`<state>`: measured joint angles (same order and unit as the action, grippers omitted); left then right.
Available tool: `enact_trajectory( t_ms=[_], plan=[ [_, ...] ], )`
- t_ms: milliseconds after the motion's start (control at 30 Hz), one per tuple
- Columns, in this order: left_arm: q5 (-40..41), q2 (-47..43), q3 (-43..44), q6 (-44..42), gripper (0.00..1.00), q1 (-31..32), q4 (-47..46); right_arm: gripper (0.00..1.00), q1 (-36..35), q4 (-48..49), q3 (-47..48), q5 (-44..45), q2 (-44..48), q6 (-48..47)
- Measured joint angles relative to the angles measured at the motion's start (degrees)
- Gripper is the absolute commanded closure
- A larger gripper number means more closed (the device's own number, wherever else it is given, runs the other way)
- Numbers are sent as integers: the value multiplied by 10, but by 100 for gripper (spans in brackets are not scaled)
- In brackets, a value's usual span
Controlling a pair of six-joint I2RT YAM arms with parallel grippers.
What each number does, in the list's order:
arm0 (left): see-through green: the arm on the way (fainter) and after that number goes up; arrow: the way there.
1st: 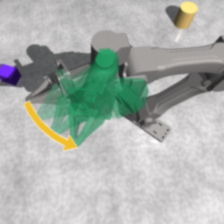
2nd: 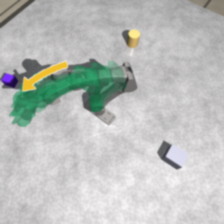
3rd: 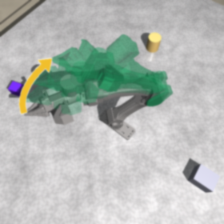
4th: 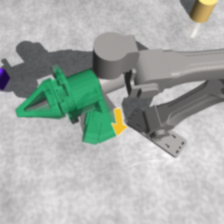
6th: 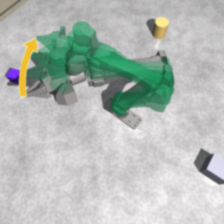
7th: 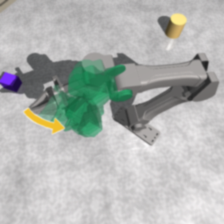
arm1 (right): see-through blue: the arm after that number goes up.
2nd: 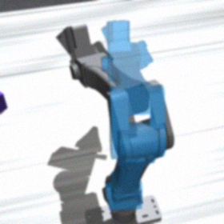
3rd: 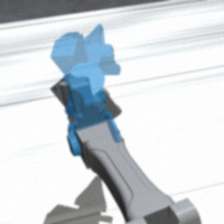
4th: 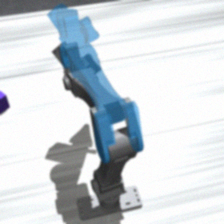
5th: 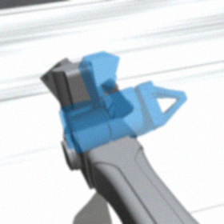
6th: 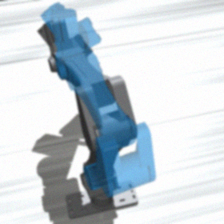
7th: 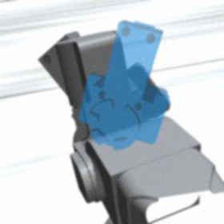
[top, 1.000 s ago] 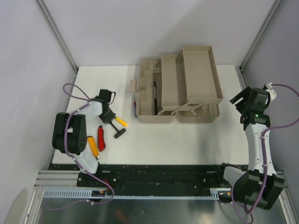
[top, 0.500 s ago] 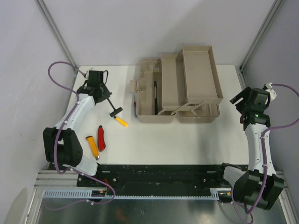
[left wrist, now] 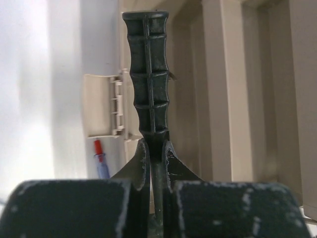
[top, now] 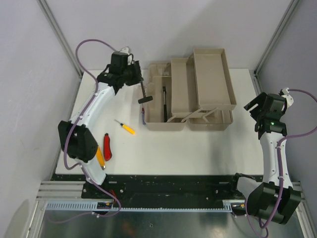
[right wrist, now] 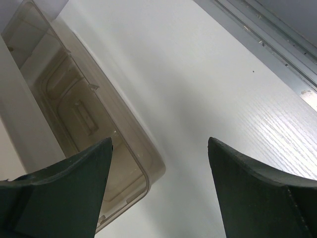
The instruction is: Pack the tool kit
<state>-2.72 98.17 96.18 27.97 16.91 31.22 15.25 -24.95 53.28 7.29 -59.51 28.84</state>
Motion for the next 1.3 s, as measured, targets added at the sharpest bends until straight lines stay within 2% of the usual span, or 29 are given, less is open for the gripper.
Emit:
enact_trajectory(
  t_ms=[267,467,967,1100,1300],
  plan=[
    [-53,113,69,-21,100,51,-10,18,0,0,0,0,4,0],
    [-97,186,92,-37,100,61,-11,18,0,-1,0,0,7,-3],
    [-54,257,91,-26,98,87,-12,18,2,-4,0,4,7,-4],
    [-44,281,91,-13,88,90,-11,18,2,-7,0,4,7,-4],
    [-24,288,91,-2,57,90,-16,18,2,-10,0,4,9,-4]
  ],
)
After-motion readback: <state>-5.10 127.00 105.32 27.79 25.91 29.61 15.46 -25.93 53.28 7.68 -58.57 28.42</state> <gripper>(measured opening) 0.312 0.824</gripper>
